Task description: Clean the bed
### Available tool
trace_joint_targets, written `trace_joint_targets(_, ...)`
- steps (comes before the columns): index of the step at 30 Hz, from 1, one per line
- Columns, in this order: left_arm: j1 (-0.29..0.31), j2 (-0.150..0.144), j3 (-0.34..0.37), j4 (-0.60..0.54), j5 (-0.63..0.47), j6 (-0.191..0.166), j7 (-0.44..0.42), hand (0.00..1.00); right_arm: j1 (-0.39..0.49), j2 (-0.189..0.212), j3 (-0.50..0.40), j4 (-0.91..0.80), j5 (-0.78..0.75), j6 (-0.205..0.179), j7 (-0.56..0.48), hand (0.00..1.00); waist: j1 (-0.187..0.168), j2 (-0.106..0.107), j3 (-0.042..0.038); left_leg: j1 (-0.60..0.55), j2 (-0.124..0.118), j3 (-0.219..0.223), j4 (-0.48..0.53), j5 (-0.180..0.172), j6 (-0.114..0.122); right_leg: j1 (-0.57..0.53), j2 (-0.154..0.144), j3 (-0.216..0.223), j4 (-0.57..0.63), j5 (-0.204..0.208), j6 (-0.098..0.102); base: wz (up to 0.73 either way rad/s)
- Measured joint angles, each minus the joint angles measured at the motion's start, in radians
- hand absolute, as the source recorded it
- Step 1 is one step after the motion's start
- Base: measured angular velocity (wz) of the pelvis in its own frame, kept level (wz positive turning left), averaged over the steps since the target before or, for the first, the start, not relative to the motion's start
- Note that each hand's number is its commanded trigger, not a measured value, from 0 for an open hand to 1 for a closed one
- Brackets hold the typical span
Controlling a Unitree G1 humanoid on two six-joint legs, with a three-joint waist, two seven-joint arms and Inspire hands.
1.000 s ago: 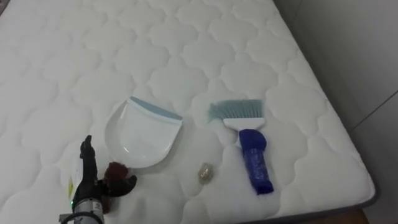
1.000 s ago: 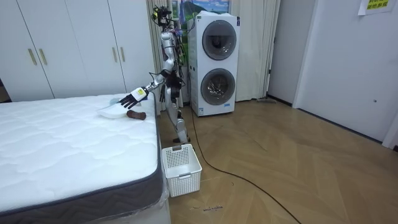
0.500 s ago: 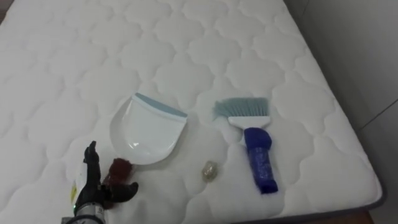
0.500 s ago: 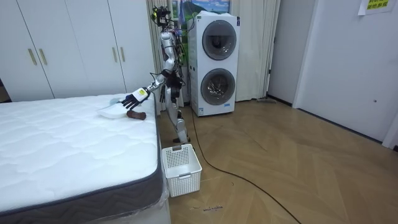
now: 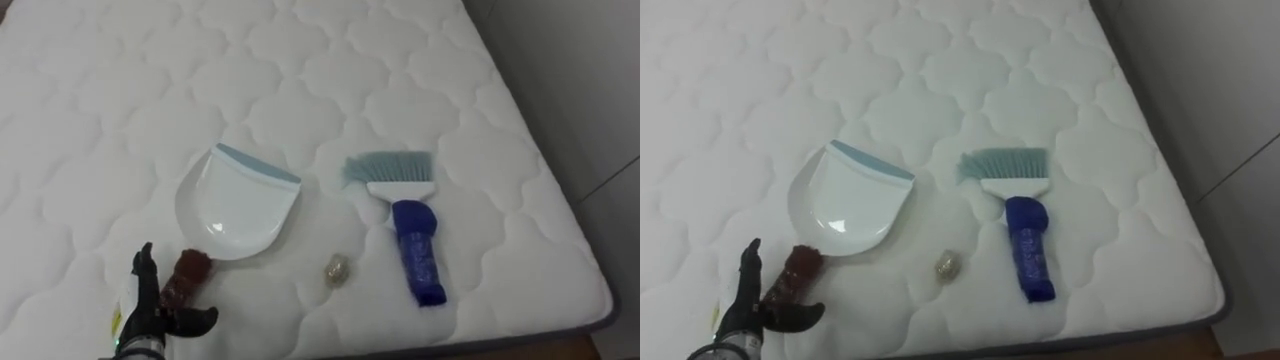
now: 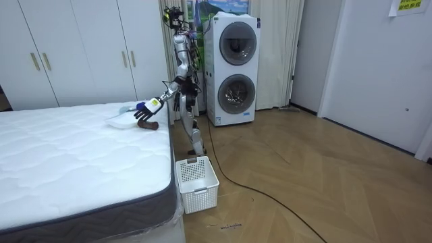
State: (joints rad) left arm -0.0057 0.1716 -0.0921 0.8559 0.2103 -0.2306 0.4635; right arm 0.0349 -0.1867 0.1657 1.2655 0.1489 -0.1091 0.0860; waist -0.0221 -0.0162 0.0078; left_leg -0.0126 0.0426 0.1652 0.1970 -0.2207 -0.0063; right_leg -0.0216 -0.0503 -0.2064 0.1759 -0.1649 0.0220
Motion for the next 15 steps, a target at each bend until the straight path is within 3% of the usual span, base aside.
trace_joint_targets(5, -0.088, 0.0, 0.026, 0.09, -0.003, 0.0, 0.001, 0.0, -0.011, 0.0, 0.009, 0.01, 0.008, 0.001, -0.002, 0.0, -0.003, -0.007, 0.0031, -0.019, 0.001, 0.005, 0.006, 0.0, 0.0, -0.015, 0.0, 0.0, 0.0, 0.002, -0.002, 0.0)
trace_joint_targets(15, -0.134, 0.0, 0.034, 0.112, -0.004, 0.0, 0.005, 0.0, -0.037, 0.001, 0.011, 0.018, 0.006, 0.001, -0.018, 0.0, -0.024, -0.008, 0.0044, -0.081, 0.003, 0.0, 0.026, 0.0, 0.0, -0.076, 0.0, 0.01, 0.01, 0.004, -0.004, -0.02)
